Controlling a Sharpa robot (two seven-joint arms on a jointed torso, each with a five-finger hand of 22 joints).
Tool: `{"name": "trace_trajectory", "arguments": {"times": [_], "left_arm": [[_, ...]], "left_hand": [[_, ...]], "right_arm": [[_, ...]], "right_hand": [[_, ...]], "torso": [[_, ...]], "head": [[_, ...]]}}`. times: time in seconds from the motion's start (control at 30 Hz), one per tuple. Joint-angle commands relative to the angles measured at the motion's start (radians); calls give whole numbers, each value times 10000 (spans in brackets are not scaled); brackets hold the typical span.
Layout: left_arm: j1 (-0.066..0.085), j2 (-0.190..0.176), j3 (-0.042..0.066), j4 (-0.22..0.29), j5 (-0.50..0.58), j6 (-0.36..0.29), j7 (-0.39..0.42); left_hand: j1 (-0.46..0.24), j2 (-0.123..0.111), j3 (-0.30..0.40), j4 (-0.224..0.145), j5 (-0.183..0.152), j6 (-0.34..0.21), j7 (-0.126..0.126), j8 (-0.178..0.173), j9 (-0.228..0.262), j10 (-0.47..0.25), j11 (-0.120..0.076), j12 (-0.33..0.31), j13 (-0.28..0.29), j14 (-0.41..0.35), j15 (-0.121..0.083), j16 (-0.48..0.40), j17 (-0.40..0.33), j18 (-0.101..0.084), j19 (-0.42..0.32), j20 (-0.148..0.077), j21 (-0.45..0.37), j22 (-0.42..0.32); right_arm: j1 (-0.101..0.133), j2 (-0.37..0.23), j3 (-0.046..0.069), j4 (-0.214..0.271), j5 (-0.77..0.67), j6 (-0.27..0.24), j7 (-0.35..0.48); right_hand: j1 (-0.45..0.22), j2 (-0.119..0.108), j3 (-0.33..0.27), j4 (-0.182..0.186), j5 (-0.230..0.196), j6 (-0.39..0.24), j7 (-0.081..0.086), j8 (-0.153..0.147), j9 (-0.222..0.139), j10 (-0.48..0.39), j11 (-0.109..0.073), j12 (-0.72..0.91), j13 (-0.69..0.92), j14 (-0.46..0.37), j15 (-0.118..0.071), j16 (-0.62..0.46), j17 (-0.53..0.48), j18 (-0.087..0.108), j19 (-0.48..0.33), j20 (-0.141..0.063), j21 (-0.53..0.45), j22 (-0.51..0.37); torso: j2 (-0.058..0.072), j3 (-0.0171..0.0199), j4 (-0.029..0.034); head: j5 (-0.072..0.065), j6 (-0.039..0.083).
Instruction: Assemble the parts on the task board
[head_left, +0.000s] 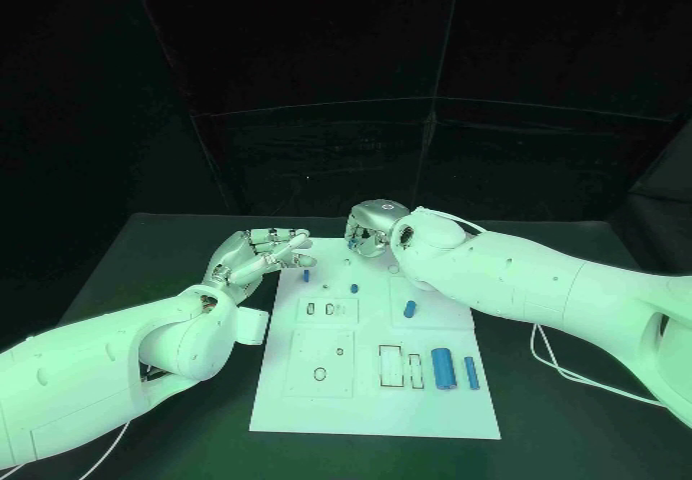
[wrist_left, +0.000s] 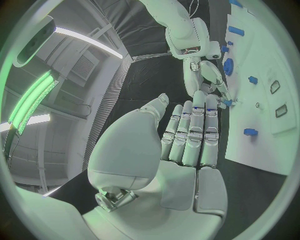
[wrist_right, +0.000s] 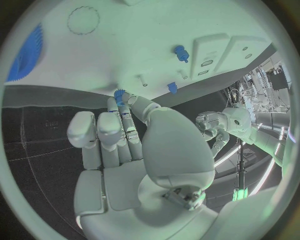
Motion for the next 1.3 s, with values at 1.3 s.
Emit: {"name": "trace_trajectory", "arguments": {"times": [1.3], "left_arm": [[34,-199,8,-2,-47,406,-23]], "left_hand": [[-33,28,73,-115,31,86,30,-70,7,130,26,-75,-2,66,-1,-138,33,137,85,-5,-50,-35]], "right_arm": [[123,-3676,22,3645,2372,-79,-1216]], "right_hand": [[-594,-831,-5164,2623,277,-1660,-211,34,-16,1298,-403,3358,2457,346,-182,1628,1574,-406,835,-158,444,943]], "torso": [[-75,121,-308]], "head": [[9,115]]}}
